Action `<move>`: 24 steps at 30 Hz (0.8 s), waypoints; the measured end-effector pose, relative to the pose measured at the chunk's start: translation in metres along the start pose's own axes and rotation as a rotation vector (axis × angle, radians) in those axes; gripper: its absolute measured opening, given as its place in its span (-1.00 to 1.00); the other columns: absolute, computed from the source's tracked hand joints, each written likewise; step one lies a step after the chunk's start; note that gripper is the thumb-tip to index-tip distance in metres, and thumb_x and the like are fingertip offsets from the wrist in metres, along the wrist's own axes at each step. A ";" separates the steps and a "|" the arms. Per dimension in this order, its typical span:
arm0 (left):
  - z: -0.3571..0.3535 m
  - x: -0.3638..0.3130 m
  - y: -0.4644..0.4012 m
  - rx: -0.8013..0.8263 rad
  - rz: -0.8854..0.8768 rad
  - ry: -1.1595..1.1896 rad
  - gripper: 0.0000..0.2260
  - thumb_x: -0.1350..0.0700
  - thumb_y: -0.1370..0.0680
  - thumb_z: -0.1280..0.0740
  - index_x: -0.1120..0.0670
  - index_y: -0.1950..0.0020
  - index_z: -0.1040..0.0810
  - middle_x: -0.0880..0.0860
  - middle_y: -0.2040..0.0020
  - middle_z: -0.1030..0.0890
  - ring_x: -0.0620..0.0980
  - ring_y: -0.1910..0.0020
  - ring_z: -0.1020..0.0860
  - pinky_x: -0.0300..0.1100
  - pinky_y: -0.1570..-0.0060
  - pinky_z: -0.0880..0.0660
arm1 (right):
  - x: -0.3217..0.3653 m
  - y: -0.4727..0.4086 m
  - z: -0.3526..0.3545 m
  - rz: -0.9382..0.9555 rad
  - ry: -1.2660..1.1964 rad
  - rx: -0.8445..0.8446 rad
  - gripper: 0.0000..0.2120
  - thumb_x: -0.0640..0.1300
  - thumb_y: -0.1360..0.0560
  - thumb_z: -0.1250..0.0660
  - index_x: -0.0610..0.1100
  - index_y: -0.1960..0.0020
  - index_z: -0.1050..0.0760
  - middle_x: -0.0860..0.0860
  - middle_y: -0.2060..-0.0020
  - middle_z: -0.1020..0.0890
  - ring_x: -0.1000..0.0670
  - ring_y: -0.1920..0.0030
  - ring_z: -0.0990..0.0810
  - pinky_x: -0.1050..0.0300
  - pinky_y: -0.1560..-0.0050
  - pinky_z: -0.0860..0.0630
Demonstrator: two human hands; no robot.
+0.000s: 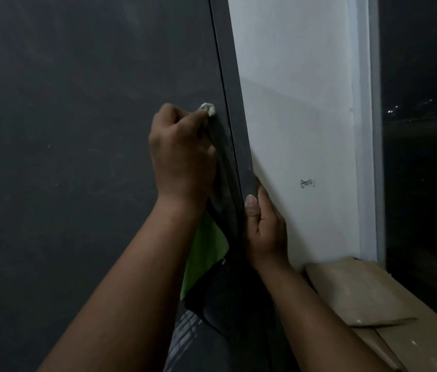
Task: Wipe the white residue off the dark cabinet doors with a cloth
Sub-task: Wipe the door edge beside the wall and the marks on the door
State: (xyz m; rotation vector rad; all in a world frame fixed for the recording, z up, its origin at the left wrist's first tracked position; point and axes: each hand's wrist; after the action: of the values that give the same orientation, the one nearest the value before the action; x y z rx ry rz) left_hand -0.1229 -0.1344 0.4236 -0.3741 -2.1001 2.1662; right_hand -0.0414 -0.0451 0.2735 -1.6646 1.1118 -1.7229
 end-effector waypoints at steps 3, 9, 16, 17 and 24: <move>-0.008 -0.006 0.012 0.042 -0.113 -0.017 -0.87 0.21 -0.63 -0.42 0.20 -0.07 -0.76 0.15 0.18 -0.53 0.07 0.24 -0.48 -0.19 0.24 -0.30 | -0.002 0.002 0.003 -0.006 -0.030 0.021 -0.46 0.16 -0.68 -0.05 -0.09 -0.53 -0.41 -0.03 -0.40 -0.55 0.28 -0.33 -0.41 0.59 -0.26 -0.23; -0.004 0.010 0.089 0.203 -0.214 -0.022 -0.87 0.26 -0.58 -0.47 0.25 -0.11 -0.73 0.14 0.20 -0.48 0.08 0.26 -0.43 -0.13 0.33 -0.31 | -0.009 0.017 0.006 -0.059 -0.033 0.038 -0.49 0.14 -0.67 -0.11 -0.08 -0.51 -0.44 0.04 -0.37 -0.57 0.24 -0.34 -0.48 0.61 -0.20 -0.27; 0.005 0.015 0.091 0.176 -0.171 -0.032 -0.92 0.29 -0.57 -0.49 0.24 -0.05 -0.75 0.16 0.24 -0.51 0.11 0.31 -0.48 -0.02 0.41 -0.47 | -0.012 0.027 0.006 -0.048 0.001 -0.014 -0.54 -0.02 -0.66 -0.20 -0.24 -0.45 -0.49 -0.16 -0.32 -0.62 0.26 -0.29 -0.44 0.64 -0.23 -0.22; 0.002 0.012 0.081 0.152 -0.144 -0.025 -0.92 0.28 -0.58 -0.49 0.24 -0.04 -0.75 0.16 0.23 -0.52 0.12 0.30 -0.50 -0.02 0.39 -0.49 | -0.013 0.027 0.006 -0.046 -0.001 -0.022 -0.54 -0.03 -0.66 -0.20 -0.26 -0.45 -0.49 -0.18 -0.31 -0.62 0.18 -0.30 -0.47 0.64 -0.23 -0.22; -0.004 0.011 0.109 0.149 -0.133 -0.012 -0.91 0.25 -0.59 -0.47 0.23 -0.04 -0.75 0.14 0.22 -0.50 0.07 0.29 -0.45 -0.14 0.36 -0.36 | -0.018 0.031 0.004 -0.028 -0.020 -0.042 -0.46 0.08 -0.66 -0.11 -0.27 -0.43 -0.50 -0.19 -0.28 -0.63 0.10 -0.28 -0.50 0.65 -0.21 -0.23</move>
State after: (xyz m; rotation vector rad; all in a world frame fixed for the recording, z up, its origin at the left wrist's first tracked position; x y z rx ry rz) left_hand -0.1223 -0.1320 0.3142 -0.2021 -1.8949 2.2335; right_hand -0.0407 -0.0484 0.2382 -1.7267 1.1285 -1.7069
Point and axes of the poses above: each hand's wrist, its own y-axis away from the middle knuckle, its own z-axis out of the back of the hand, x = y × z
